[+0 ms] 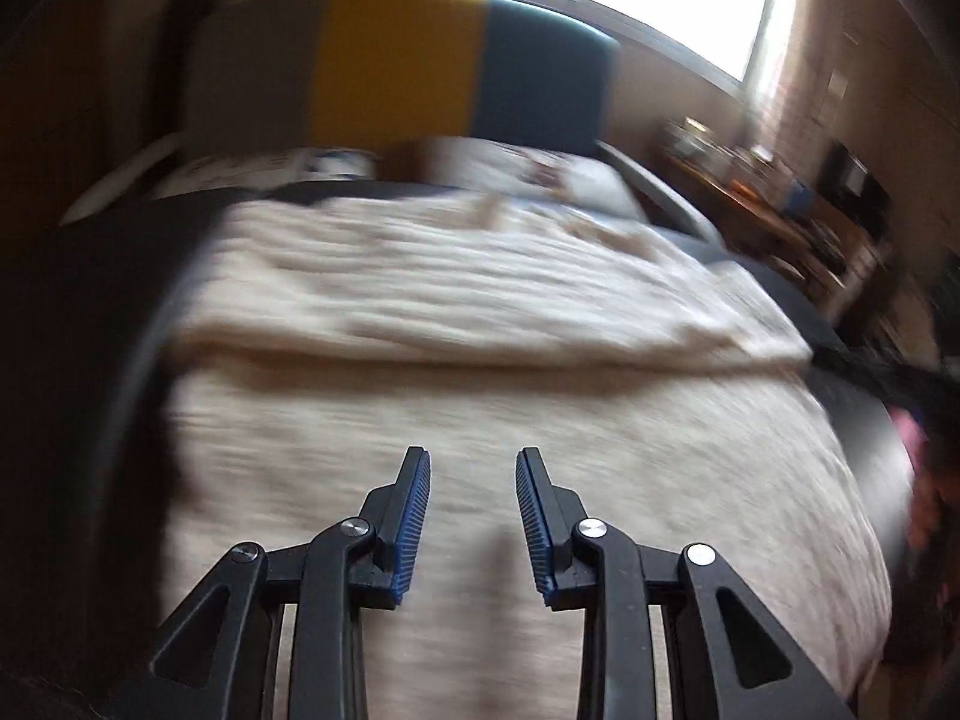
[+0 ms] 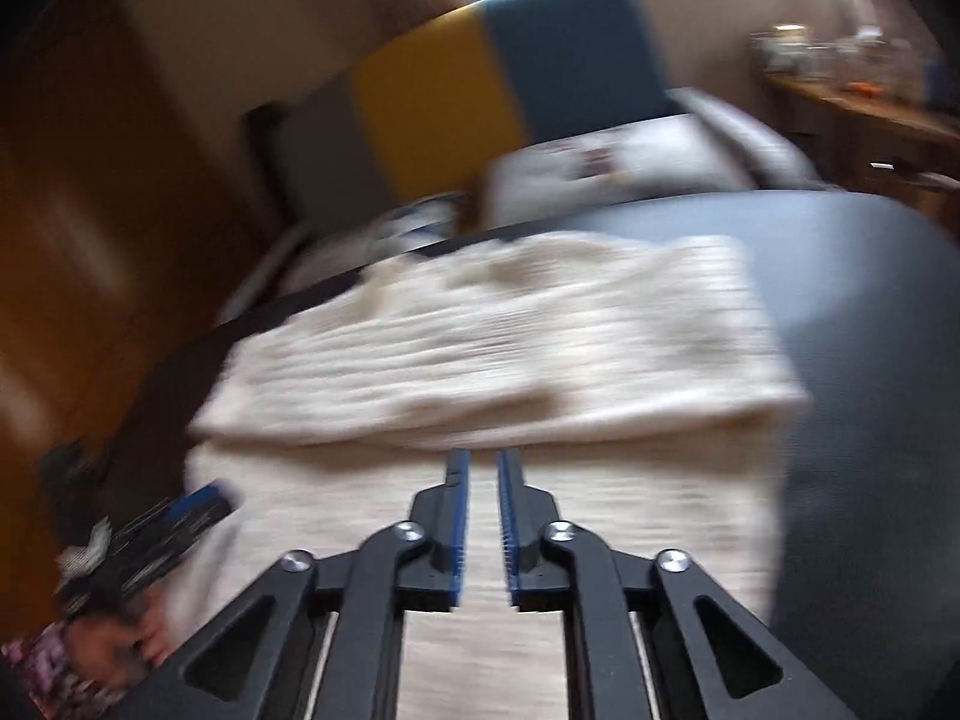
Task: Fold clothes
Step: 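Open the right tool and lift it off the folded sweater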
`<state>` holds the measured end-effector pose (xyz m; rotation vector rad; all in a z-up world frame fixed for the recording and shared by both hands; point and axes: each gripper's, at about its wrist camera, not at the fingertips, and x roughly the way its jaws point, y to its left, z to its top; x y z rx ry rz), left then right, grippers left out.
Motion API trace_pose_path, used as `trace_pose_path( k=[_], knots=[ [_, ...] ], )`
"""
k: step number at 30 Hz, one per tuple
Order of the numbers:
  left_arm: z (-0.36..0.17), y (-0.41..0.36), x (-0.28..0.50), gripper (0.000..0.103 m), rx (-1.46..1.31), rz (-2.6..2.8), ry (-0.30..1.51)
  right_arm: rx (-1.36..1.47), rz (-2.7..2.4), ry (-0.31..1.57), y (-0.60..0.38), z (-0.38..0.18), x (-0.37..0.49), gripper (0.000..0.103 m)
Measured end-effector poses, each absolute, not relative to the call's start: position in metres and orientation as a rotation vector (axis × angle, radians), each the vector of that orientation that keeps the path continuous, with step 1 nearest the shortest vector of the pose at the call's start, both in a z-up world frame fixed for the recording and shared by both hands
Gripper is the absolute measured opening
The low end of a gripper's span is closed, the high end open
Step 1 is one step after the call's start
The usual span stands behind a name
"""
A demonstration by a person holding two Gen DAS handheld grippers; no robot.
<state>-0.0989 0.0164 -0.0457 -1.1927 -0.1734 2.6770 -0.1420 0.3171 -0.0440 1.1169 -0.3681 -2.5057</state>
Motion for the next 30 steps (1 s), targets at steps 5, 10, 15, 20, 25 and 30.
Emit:
trace_pose_path(
  k=[5, 10, 15, 20, 25, 30],
  knots=[
    [-0.06, -0.046, -0.138, 0.014, -1.278, 2.685, -0.38, 1.118, -2.343, -0.234, 0.221, -0.05, -0.145, 0.017],
    [-0.064, -0.063, -0.161, 0.009, -1.286, 2.654, -0.31, 1.194, -2.306, -0.108, 0.173, -0.082, -0.14, 0.017],
    [-0.072, -0.094, -0.165, 0.001, -1.286, 2.635, -0.514, 1.197, -2.326, -0.176, 0.184, -0.102, -0.131, 0.013],
    [-0.075, -0.094, -0.175, 0.002, -1.31, 2.625, -0.521, 1.194, -2.316, -0.238, 0.194, -0.105, -0.131, 0.013],
    [-0.057, -0.075, -0.154, 0.009, -1.304, 2.624, -0.398, 1.165, -2.315, -0.293, 0.212, -0.071, -0.11, 0.021],
    [-0.038, -0.054, -0.095, 0.017, -1.207, 2.551, -0.289, 1.169, -2.371, -0.239, 0.252, -0.047, -0.067, 0.033]
  ],
)
